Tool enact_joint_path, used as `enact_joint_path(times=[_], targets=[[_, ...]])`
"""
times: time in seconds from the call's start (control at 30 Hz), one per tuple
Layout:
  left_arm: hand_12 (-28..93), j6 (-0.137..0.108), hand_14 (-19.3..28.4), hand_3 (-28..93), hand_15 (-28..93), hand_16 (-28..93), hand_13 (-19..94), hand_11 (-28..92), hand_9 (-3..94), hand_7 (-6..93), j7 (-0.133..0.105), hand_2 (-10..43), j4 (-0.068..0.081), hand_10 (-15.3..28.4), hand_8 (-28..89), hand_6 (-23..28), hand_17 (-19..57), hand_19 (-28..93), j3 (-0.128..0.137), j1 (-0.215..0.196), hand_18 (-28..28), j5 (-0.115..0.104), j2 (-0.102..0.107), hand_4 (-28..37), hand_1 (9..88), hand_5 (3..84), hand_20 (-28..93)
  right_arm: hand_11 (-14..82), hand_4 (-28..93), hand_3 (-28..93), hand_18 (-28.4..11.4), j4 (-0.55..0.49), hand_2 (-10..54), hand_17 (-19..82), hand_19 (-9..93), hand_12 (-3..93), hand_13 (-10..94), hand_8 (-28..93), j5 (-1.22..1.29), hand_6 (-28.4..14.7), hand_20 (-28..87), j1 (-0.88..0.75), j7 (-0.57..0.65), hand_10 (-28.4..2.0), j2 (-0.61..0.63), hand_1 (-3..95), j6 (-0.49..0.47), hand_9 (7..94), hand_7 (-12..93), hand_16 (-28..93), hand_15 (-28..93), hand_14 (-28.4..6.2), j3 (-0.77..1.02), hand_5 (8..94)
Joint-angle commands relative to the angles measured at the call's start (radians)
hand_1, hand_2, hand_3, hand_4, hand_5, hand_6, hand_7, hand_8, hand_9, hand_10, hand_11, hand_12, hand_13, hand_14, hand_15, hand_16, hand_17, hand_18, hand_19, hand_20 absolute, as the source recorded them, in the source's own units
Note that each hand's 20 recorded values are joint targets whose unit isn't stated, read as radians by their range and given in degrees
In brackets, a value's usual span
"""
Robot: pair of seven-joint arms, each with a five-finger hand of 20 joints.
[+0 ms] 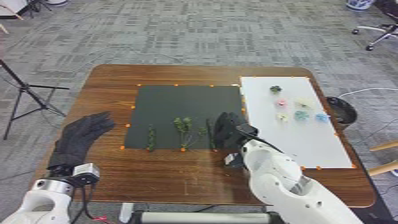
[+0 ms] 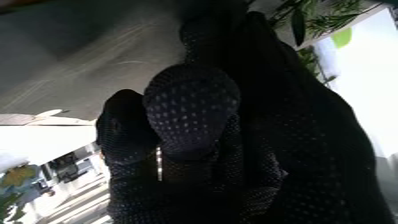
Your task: Arrange flowers
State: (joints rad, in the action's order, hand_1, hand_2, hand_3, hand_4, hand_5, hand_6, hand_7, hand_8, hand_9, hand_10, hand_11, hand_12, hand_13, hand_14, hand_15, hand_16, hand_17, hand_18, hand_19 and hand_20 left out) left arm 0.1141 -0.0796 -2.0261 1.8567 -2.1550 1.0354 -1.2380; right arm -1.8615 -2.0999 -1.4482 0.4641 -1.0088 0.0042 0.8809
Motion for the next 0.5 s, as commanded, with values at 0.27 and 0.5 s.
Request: enact_joint_path(times=[0.27,0.5], targets=[[17,0.022,19.1,66,20,3,36,25,47.7,16.8,0.020,3.1,-0.002,14.7,-6,3.3,4.6,12,-0.002,0.001,12.9,0.003,0.003,-24.3,24.8,50.0,18,15.5,-7,55,-19.5,-0.014,-9.5,52,89,33.3,88,8,-0.008,0.0,54,-0.023,0.004,-13.0,0.007,53.0,-0.033,79.4,15,34,53,-3.5,0.021,68.2],[17,0.022,19.1,66,20,3,36,25,47.7,17.0,0.016,3.1,-0.002,14.6,-6,3.0,4.6,12,-0.002,0.001,12.8,0.006,0.003,-24.2,25.0,50.2,18,20.9,-10,64,-19.8,-0.046,-9.5,52,89,22.6,88,-6,-0.016,0.9,54,-0.018,-0.008,-14.3,0.020,45.1,-0.076,76.2,14,34,53,-3.7,0.054,66.7]])
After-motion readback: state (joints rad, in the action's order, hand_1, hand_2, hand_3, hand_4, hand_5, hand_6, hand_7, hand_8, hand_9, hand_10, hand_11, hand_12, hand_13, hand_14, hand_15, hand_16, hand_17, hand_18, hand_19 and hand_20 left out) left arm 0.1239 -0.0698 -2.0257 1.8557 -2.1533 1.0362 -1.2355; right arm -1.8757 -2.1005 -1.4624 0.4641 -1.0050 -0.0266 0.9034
